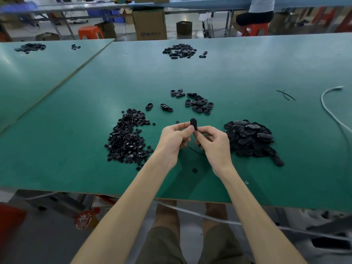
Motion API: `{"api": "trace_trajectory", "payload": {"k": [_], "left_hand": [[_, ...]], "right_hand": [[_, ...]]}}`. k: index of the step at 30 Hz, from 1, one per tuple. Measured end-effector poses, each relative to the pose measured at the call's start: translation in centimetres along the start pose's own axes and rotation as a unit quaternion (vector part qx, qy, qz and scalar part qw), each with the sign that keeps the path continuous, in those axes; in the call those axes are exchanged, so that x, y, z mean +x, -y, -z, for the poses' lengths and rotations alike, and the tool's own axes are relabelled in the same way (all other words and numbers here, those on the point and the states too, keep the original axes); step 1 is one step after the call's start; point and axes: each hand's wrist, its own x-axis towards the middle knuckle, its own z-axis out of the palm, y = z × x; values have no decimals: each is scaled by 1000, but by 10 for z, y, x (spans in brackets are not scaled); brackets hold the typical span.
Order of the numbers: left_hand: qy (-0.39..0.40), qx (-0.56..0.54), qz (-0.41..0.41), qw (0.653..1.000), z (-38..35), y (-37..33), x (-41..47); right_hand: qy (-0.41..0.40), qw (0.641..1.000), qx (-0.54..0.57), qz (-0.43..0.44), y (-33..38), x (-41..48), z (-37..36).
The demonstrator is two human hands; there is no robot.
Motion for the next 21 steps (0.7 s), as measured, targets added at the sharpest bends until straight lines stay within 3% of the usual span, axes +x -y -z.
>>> {"api": "trace_trajectory", "payload": {"k": [16,21], "left_hand": [[-24,92,-24,995,4,2,5],[2,106,-39,994,7,1,3]], "right_hand": [[3,1000,-16,4,1,0,-1],[15,1000,-21,4,4,-1,-1]]}}
